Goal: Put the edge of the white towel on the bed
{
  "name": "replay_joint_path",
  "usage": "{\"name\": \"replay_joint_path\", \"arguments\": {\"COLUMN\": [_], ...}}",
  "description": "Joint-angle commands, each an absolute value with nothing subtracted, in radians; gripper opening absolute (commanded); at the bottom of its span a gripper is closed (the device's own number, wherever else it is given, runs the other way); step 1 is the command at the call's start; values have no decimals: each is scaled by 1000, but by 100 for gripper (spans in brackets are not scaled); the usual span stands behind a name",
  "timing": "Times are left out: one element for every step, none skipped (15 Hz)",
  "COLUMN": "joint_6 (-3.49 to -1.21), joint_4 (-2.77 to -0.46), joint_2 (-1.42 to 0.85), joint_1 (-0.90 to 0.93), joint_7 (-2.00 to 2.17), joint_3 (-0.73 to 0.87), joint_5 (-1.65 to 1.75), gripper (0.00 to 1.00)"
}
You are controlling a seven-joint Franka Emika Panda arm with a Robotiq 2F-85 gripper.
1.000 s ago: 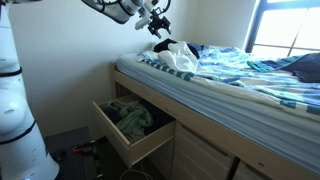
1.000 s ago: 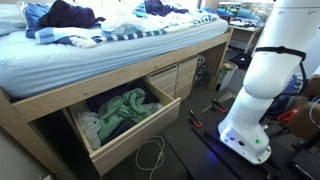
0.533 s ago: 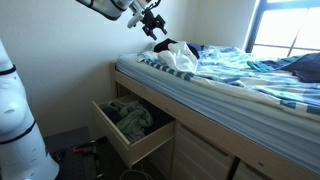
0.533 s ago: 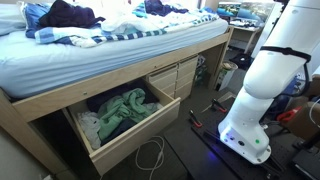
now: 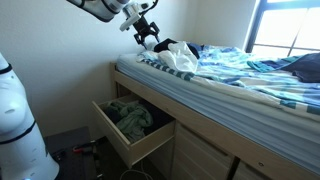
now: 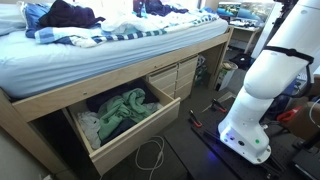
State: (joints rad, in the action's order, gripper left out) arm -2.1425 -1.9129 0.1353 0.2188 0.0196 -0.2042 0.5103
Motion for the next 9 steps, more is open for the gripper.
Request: {"name": "replay_joint_path", "arguments": {"joint_6": [-2182,-2189,-2193,-2196,-2198,-2201,-2165,-2166,-2166], "joint_4": [-2005,-2020,-2037,-2050,-2062,-2073,-2013,-2018,-2018], "joint_2": [206,215,227,237,247,256,203,207,207], "joint_1": [222,223,224,226,229,234,223,223,223], "joint_7": [-154,-187,-223,-249,-278,-311,-247,-252,-252], "joint_3": [-206,-206,-207,-207,-206,-204,-217,-217,-217], "joint_5": [467,465,474,475,471,462,482,482,482], "gripper": [100,100,100,99,100,100,100,100,100]}}
